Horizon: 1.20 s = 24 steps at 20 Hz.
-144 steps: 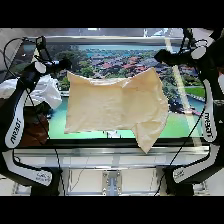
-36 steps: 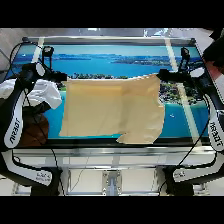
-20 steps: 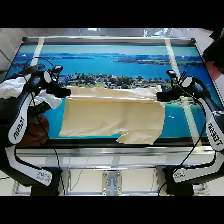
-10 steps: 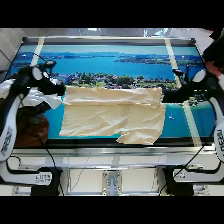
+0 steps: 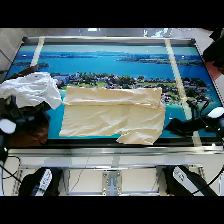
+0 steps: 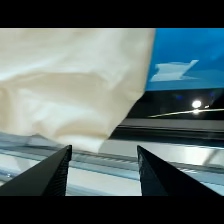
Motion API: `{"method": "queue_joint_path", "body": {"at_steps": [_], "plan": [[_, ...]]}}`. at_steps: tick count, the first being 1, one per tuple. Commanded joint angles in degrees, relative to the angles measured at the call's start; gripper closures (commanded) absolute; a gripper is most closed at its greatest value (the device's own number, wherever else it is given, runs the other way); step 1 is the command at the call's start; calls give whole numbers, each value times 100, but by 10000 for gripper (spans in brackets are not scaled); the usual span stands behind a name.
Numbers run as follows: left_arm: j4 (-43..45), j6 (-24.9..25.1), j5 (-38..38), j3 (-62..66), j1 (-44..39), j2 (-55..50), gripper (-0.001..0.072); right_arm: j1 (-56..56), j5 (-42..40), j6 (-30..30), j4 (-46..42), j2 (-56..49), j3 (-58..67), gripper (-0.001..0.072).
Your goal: Fold the shirts.
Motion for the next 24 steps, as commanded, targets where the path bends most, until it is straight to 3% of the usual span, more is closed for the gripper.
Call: {"method": "queue_joint_path", "body": {"at_steps": [1,7,11,14,16,19,24], "plan": [[-1233,-348,229,-1263,273,874,199,-111,-109,-72,1298,66,-1115,257],[-1624,-350,229,-1349,273,621,198,645,-643,61,1318,55,-1707,257],[-2046,-341,262,-1349,273,-107,197,964,-901,249,1362,57,-1731,257],[-2188,-310,422,-1349,262,-739,197,964,-872,249,1362,59,-1731,257],[-2430,-39,393,-1349,262,-1047,198,964,-767,249,1362,66,-1725,257],[-2514,131,356,-1287,328,-1054,199,964,-398,245,1353,81,-1714,257],[-2162,184,-857,-1082,953,-138,198,964,-304,243,1351,81,-1714,257]]}}
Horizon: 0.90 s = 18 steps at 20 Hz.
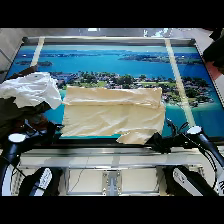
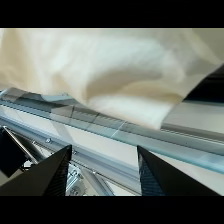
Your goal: Fold the shirts.
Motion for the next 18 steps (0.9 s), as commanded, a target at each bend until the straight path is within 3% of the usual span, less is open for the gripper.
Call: {"method": "queue_joint_path", "body": {"at_steps": [1,5,10,14,16,18], "plan": [[387,-52,-909,66,433,542,198,7,33,-2,0,4,-2,258],[1222,-354,-990,50,581,619,198,7,33,-2,0,4,-2,257],[1156,-341,-520,50,581,79,218,7,-114,-4,4,4,-2,257],[267,330,-188,50,579,-511,220,7,-131,-4,7,4,-2,257],[-44,590,-28,50,577,-861,282,7,-181,-4,9,4,-2,257],[-345,918,-35,50,568,-1200,289,7,-179,-2,13,4,-2,257]]}}
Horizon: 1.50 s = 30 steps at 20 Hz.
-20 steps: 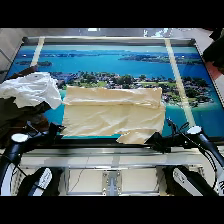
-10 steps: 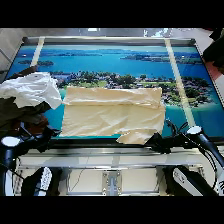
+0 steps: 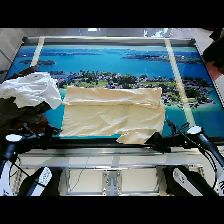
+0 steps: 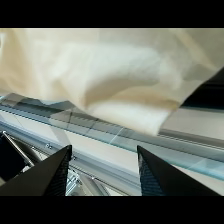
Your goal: Fold the shirts.
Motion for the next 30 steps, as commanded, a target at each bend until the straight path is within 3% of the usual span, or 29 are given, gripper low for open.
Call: {"method": "queue_joint_path", "body": {"at_steps": [1,4,6,7,11,14,22,30], "plan": [[-575,533,157,0,-11,-538,308,2,-17,0,11,2,-2,258],[-608,647,201,2,-15,-619,423,2,-33,2,11,2,-2,258],[-608,680,199,2,-17,-616,677,2,-81,2,26,2,0,258],[-621,769,195,2,-17,-616,696,0,-66,2,11,2,35,258],[-807,826,175,7,-17,-612,696,-15,205,92,-343,9,496,258],[-977,1073,149,9,-17,-612,695,-11,-129,658,-411,0,494,257],[-990,1073,120,9,-17,-612,695,-11,-546,1147,-608,0,326,257],[-990,1073,109,9,-17,-612,695,-9,-776,1145,-411,-20,323,260]]}}
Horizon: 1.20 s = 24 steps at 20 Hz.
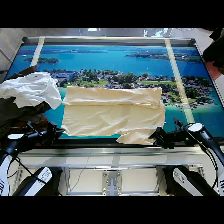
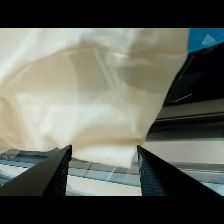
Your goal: Fold the shirts.
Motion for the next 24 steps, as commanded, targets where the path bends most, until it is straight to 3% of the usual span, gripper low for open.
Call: {"method": "queue_joint_path", "body": {"at_steps": [1,8,12,14,17,21,24], "plan": [[0,4,0,7,-2,-2,695,2,-35,26,92,-48,-2,260],[0,4,-20,4,-2,-2,695,0,175,31,-293,-74,4,260],[0,4,-17,4,-2,-2,695,2,251,109,-63,-79,4,262],[0,4,-17,4,-2,-2,695,2,127,79,122,-81,4,378],[0,4,-17,4,-2,-2,696,2,-63,85,149,-85,4,379],[0,7,-17,4,-2,-2,695,2,304,83,-83,-179,-11,361],[0,4,-15,4,-2,-2,695,2,205,74,254,-179,-190,363]]}}
